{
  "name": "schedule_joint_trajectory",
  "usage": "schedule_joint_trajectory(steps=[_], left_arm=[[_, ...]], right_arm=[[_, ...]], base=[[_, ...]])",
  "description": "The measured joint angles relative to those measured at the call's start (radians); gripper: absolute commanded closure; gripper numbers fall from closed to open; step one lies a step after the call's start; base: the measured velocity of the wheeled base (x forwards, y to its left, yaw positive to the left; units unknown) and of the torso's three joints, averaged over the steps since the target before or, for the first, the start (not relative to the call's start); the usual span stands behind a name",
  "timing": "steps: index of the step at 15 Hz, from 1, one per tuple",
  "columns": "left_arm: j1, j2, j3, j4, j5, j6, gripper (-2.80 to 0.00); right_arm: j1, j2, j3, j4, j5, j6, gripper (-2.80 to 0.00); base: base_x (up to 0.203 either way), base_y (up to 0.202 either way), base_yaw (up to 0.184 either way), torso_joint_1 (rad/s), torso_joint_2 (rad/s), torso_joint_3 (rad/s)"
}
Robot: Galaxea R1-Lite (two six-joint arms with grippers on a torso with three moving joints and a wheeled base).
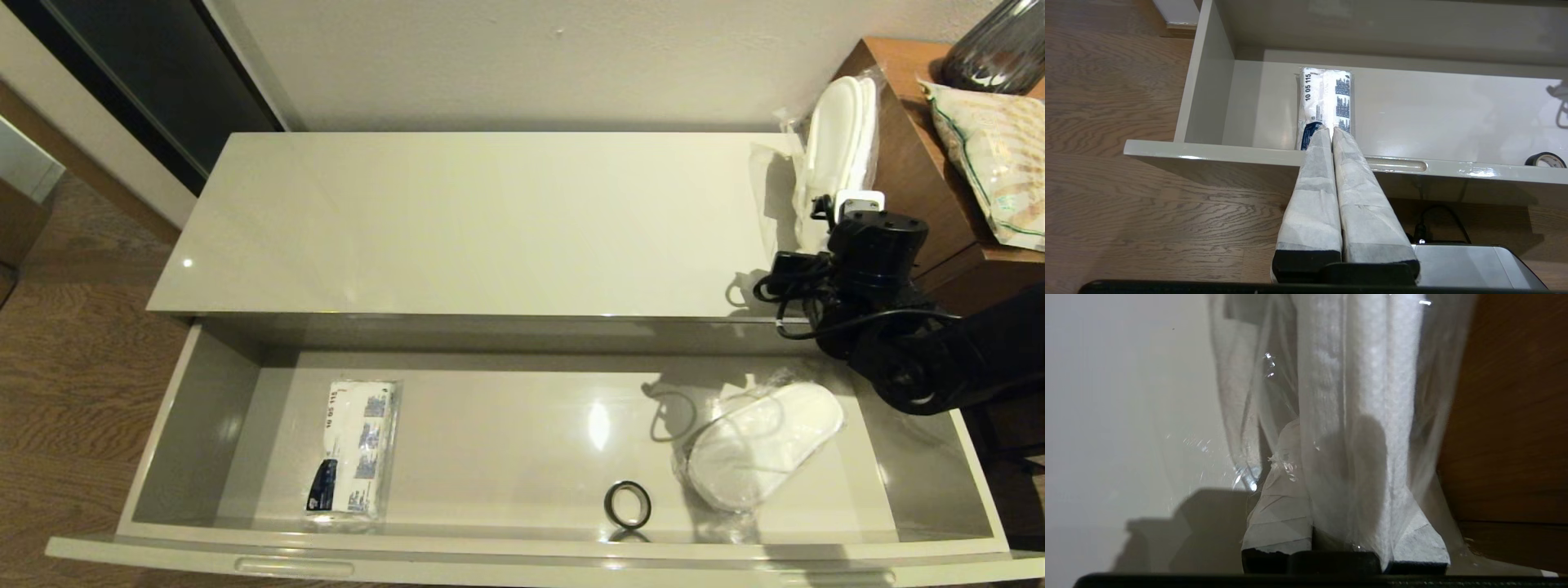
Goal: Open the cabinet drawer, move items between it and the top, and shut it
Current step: Pick up the disposable slippers on the table, then put the disposable slippers in the drawer
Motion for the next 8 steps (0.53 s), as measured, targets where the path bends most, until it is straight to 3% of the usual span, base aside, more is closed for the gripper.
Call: schedule_joint_trajectory(steps=[3, 8], left_arm=[[0.0, 0.0, 0.0, 0.0, 0.0, 0.0, 0.0], [0.0, 0.0, 0.0, 0.0, 0.0, 0.0, 0.0]], right_arm=[[0.001, -0.102, 0.021, 0.127, -0.002, 0.013, 0.0], [0.014, -0.392, 0.087, 0.538, 0.015, 0.092, 0.0]], base=[[0.0, 0.0, 0.0, 0.0, 0.0, 0.0], [0.0, 0.0, 0.0, 0.0, 0.0, 0.0]])
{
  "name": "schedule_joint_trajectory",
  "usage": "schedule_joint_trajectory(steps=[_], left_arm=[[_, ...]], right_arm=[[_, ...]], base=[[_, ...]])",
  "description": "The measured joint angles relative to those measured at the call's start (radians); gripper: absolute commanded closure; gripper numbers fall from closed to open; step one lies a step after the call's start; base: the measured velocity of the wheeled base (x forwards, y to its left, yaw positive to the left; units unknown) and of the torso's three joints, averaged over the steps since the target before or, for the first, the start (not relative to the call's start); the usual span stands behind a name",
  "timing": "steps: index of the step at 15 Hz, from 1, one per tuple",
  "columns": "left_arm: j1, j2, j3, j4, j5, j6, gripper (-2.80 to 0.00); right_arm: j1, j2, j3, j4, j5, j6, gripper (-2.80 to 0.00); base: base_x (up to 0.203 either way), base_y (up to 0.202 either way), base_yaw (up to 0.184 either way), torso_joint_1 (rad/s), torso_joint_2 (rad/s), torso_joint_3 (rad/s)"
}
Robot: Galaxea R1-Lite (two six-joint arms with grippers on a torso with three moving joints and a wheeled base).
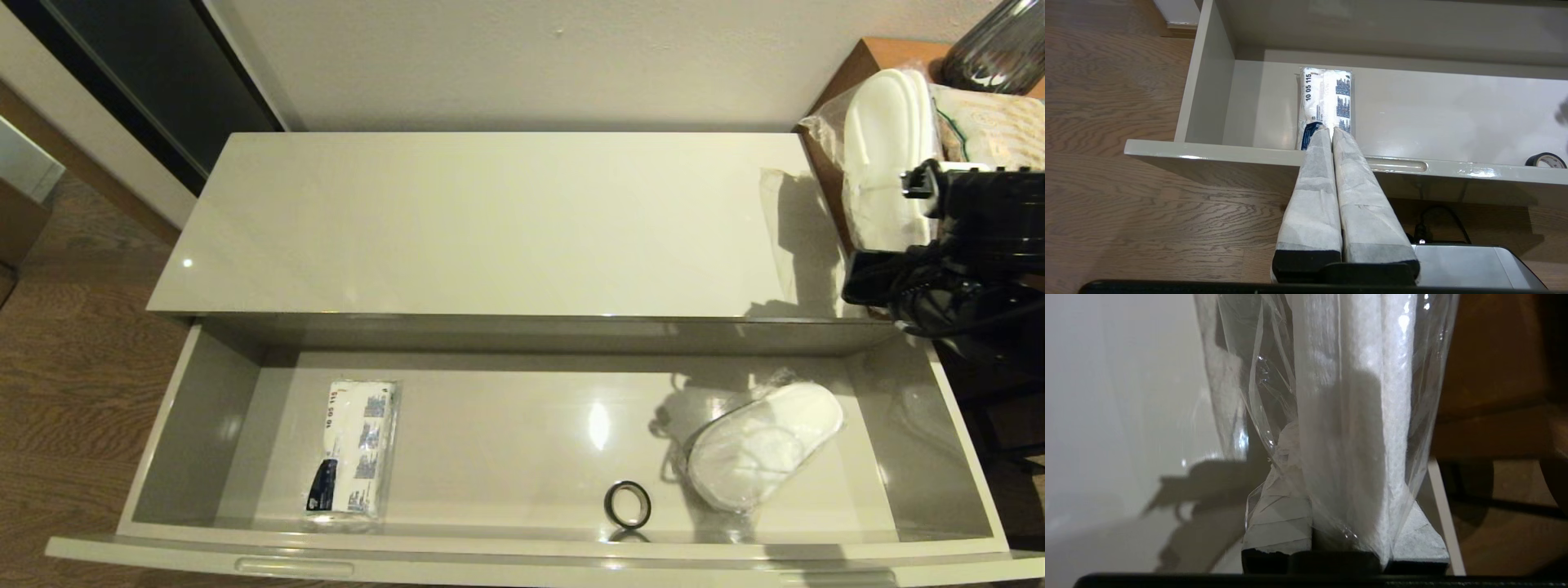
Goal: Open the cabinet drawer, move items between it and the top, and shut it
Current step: Put the disposable slippers in the drawer
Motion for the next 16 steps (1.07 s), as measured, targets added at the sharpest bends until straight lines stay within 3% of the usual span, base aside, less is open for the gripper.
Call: schedule_joint_trajectory(steps=[3, 7, 9, 13, 16], left_arm=[[0.0, 0.0, 0.0, 0.0, 0.0, 0.0, 0.0], [0.0, 0.0, 0.0, 0.0, 0.0, 0.0, 0.0], [0.0, 0.0, 0.0, 0.0, 0.0, 0.0, 0.0], [0.0, 0.0, 0.0, 0.0, 0.0, 0.0, 0.0], [0.0, 0.0, 0.0, 0.0, 0.0, 0.0, 0.0]], right_arm=[[0.093, -0.227, 0.067, 0.31, 0.001, 0.105, 0.0], [0.307, -0.491, 0.221, 0.795, 0.023, 0.389, 0.0], [0.371, -0.554, 0.29, 0.936, 0.044, 0.496, 0.0], [0.398, -0.642, 0.318, 1.06, 0.1, 0.53, 0.0], [0.398, -0.687, 0.314, 1.163, 0.26, 0.551, 0.0]], base=[[0.0, 0.0, 0.0, 0.0, 0.0, 0.0], [0.0, 0.0, 0.0, 0.0, 0.0, 0.0], [0.0, 0.0, 0.0, 0.0, 0.0, 0.0], [0.0, 0.0, 0.0, 0.0, 0.0, 0.0], [0.0, 0.0, 0.0, 0.0, 0.0, 0.0]])
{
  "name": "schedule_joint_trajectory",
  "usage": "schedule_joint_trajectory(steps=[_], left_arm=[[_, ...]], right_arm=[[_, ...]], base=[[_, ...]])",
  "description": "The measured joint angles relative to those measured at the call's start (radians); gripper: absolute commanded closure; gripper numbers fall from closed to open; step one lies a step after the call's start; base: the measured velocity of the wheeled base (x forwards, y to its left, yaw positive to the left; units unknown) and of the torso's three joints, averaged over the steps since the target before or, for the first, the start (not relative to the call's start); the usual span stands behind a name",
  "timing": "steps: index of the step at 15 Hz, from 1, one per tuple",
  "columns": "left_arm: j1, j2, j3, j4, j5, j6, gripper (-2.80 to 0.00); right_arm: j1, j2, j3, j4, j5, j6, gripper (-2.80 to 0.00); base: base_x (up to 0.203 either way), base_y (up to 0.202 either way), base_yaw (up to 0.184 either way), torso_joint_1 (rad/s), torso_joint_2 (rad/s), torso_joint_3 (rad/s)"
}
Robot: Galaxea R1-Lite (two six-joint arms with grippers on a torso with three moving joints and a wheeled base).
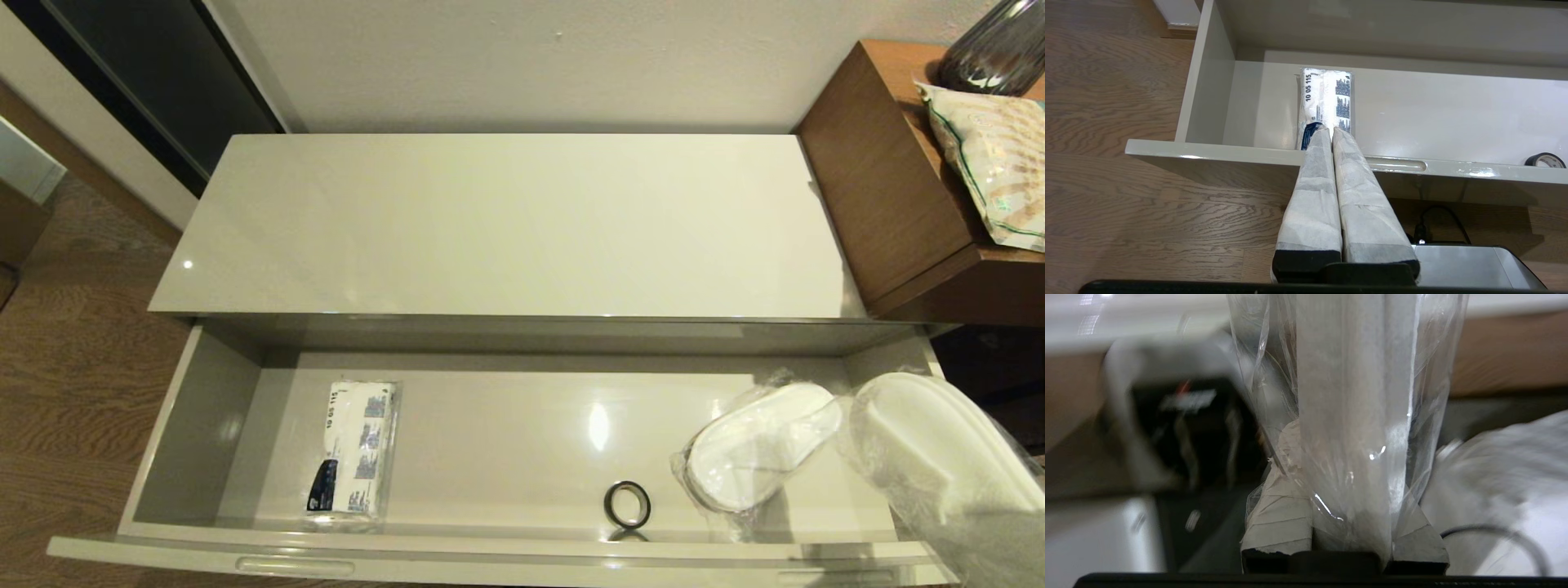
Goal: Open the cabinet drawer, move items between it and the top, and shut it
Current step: Put the disposable slippers in the drawer
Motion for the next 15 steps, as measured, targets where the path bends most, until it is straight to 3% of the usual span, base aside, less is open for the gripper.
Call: schedule_joint_trajectory(steps=[3, 6, 12, 15], left_arm=[[0.0, 0.0, 0.0, 0.0, 0.0, 0.0, 0.0], [0.0, 0.0, 0.0, 0.0, 0.0, 0.0, 0.0], [0.0, 0.0, 0.0, 0.0, 0.0, 0.0, 0.0], [0.0, 0.0, 0.0, 0.002, 0.0, 0.0, 0.0]], right_arm=[[0.0, 0.045, 0.008, -0.028, 0.098, 0.015, 0.0], [-0.003, 0.182, 0.021, -0.152, 0.124, 0.026, 0.0], [-0.035, 0.666, 0.015, -0.483, 0.187, 0.025, 0.0], [-0.078, 0.891, -0.074, -0.581, 0.215, 0.021, 0.0]], base=[[0.0, 0.0, 0.0, 0.0, 0.0, 0.0], [0.0, 0.0, 0.0, 0.0, 0.0, 0.0], [0.0, 0.0, 0.0, 0.0, 0.0, 0.0], [0.0, 0.0, 0.0, 0.0, 0.0, 0.0]])
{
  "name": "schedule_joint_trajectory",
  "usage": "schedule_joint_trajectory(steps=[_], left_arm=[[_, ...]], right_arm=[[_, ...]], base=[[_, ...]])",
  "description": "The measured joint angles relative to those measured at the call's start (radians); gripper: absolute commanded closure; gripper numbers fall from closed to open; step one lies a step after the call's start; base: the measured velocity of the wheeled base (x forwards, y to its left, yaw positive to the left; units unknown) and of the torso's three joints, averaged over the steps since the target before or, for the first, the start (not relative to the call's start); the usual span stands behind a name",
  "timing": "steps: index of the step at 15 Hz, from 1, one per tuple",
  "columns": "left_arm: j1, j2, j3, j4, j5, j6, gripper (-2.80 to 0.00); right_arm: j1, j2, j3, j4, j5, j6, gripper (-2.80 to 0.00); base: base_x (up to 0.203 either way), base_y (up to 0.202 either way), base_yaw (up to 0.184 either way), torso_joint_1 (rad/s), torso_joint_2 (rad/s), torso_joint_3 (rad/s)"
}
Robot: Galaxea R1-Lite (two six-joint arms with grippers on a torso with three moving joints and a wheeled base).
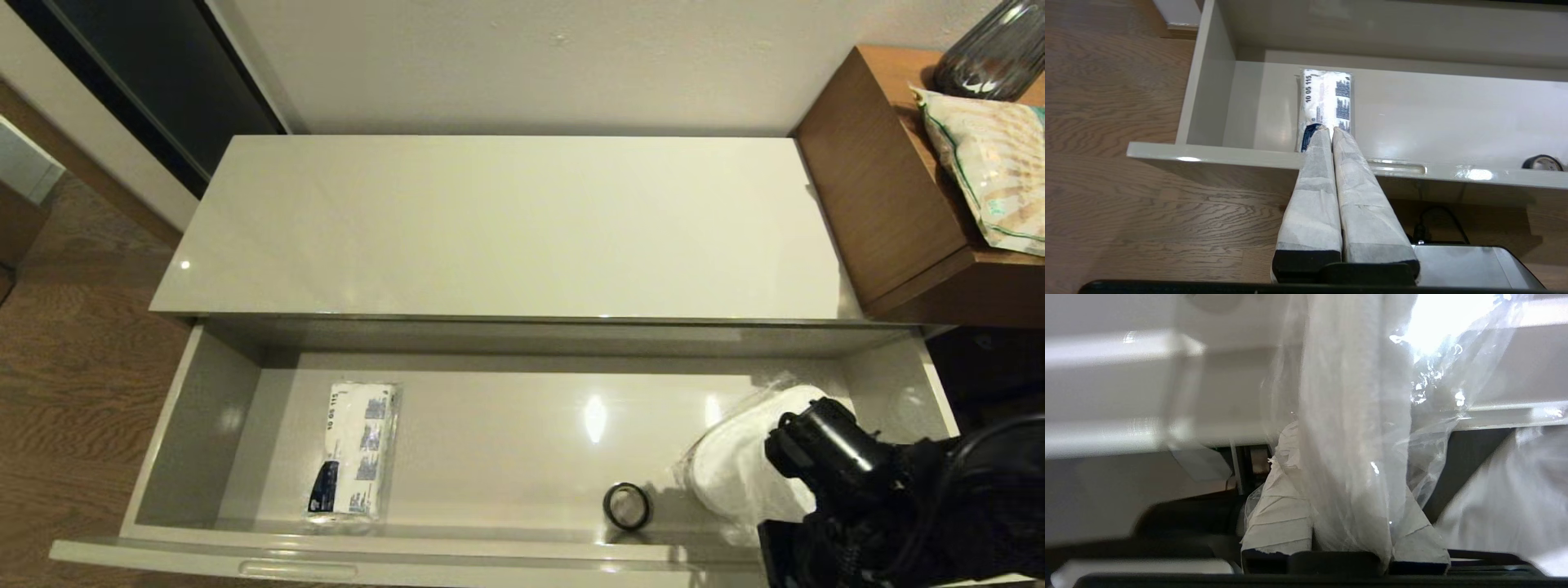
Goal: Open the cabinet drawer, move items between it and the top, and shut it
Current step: Put the disposable slippers in the drawer
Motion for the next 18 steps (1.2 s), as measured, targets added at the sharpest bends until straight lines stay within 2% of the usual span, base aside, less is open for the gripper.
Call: schedule_joint_trajectory(steps=[2, 3, 5, 7, 8, 14, 18], left_arm=[[0.0, 0.0, 0.0, -0.001, 0.0, 0.0, 0.0], [-0.002, 0.0, 0.0, 0.0, 0.0, 0.0, 0.0], [-0.003, 0.0, 0.0, -0.001, 0.0, 0.0, 0.0], [-0.001, 0.0, 0.0, -0.002, 0.0, 0.0, 0.0], [-0.001, 0.0, 0.0, 0.0, 0.0, 0.0, 0.0], [0.001, 0.0, 0.0, -0.002, 0.0, 0.0, 0.0], [0.001, 0.0, 0.0, -0.002, -0.001, 0.001, 0.0]], right_arm=[[-0.024, 0.105, -0.097, 0.005, 0.003, 0.06, 0.0], [-0.035, 0.15, -0.151, -0.079, 0.001, 0.103, 0.0], [-0.043, 0.221, -0.215, -0.046, -0.008, 0.188, 0.0], [-0.037, 0.247, -0.261, 0.002, -0.01, 0.232, 0.0], [-0.044, 0.255, -0.275, 0.019, -0.024, 0.242, -2.8], [-0.053, 0.253, -0.277, 0.025, -0.054, 0.248, -2.8], [-0.062, 0.206, -0.28, 0.025, -0.139, 0.251, -2.8]], base=[[0.0, 0.0, 0.0, 0.001, -0.02, 0.03], [0.0, 0.0, 0.0, 0.006, 0.04, -0.012], [0.0, 0.0, 0.0, 0.004, 0.04, -0.013], [0.0, 0.0, 0.0, 0.0, 0.0, 0.0], [0.0, 0.0, 0.0, 0.0, 0.0, 0.0], [0.0, 0.0, 0.0, 0.0, 0.0, 0.0], [0.0, 0.0, 0.0, 0.0, 0.0, 0.0]])
